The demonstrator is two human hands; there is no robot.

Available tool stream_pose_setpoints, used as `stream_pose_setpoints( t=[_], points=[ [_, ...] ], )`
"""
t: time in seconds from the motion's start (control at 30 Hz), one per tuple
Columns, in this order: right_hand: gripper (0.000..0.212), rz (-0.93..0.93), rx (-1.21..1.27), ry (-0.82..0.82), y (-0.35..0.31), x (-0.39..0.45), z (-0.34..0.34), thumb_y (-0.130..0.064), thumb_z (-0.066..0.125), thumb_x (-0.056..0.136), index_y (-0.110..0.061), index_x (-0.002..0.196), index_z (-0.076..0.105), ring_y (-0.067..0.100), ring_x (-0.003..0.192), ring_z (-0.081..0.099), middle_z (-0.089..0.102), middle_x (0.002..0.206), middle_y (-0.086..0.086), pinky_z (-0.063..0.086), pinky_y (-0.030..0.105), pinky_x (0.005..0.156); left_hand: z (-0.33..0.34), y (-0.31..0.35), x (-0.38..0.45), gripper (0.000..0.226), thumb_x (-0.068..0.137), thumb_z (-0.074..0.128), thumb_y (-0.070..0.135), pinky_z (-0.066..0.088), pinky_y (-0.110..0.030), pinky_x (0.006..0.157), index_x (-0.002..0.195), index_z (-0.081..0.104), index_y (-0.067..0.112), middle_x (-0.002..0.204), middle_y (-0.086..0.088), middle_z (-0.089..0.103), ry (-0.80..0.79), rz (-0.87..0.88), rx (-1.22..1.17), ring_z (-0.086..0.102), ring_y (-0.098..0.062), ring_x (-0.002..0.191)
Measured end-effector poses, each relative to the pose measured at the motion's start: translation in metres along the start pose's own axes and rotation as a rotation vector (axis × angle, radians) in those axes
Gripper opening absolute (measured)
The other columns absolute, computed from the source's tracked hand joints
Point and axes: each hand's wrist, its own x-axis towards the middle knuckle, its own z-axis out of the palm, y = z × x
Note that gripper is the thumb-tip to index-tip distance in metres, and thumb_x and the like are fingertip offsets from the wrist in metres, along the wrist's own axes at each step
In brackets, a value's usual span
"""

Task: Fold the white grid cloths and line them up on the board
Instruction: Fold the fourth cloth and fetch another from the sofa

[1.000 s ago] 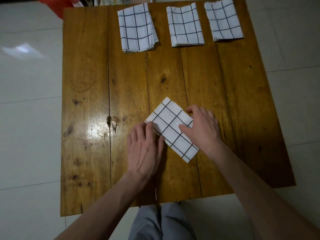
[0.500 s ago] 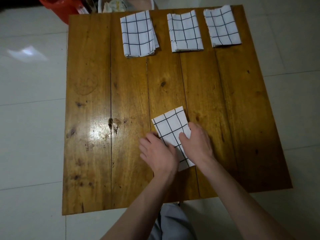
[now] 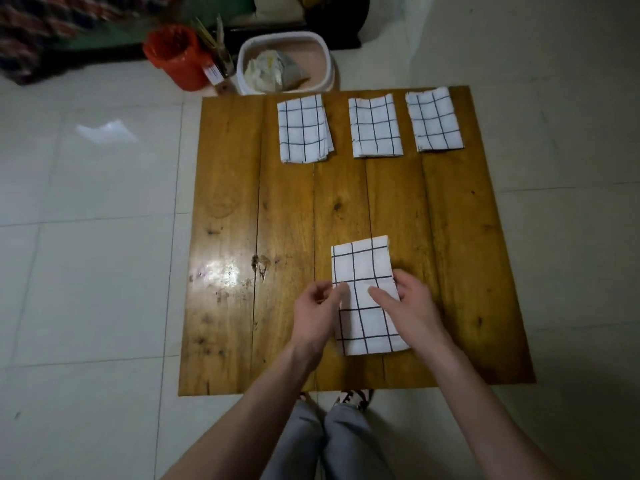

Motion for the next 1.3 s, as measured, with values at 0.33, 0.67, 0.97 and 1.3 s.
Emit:
stream_pose_setpoints(
  t=[0.33,0.67,0.97,1.3],
  points=[
    [0.067,-0.125,-0.033,0.108,-0.115,-0.116,-0.035,-0.076,0.058,0.086,-0.014,0.108,0.062,0.042,0.093,0.068,0.065,0.107,0.025,0.061,0.06,0.079,-0.048,0.118,-0.129,0.011,0.095,0.073,0.019,0.056,-0.023,0.076,0.101,0.07,0.01,0.092,-0.001,0.068,-0.104,0.17,-0.055,0.068,-0.01,0.086],
    [0.061,-0.277,0.026,0.069,-0.186,-0.175,-0.01,-0.066,0.064,0.091,-0.019,0.131,0.064,0.011,0.12,0.065,0.071,0.124,-0.006,0.058,0.039,0.101,-0.104,0.172,-0.229,0.009,0.098,0.073,0.021,0.053,-0.015,0.065,0.095,0.078,0.015,0.087,0.008,0.079,0.022,0.362,-0.089,0.073,-0.003,0.082],
    [0.016,-0.355,0.057,0.056,-0.224,-0.212,0.085,-0.027,0.066,0.101,-0.015,0.09,0.066,0.003,0.082,0.067,0.069,0.081,-0.008,0.052,0.019,0.072,-0.219,0.172,-0.245,0.013,0.101,0.068,0.024,0.056,-0.033,0.079,0.103,0.078,0.017,0.103,0.001,0.08,0.074,0.37,-0.166,0.074,-0.017,0.101],
    [0.014,-0.338,0.158,0.114,-0.272,-0.233,0.248,-0.026,0.067,0.101,-0.013,0.097,0.07,0.014,0.089,0.069,0.073,0.092,0.007,0.055,0.02,0.078,-0.384,0.182,-0.223,0.008,0.1,0.067,0.012,0.048,-0.012,0.063,0.1,0.075,0.013,0.085,0.01,0.074,0.108,0.469,-0.108,0.066,0.0,0.075]
  ],
)
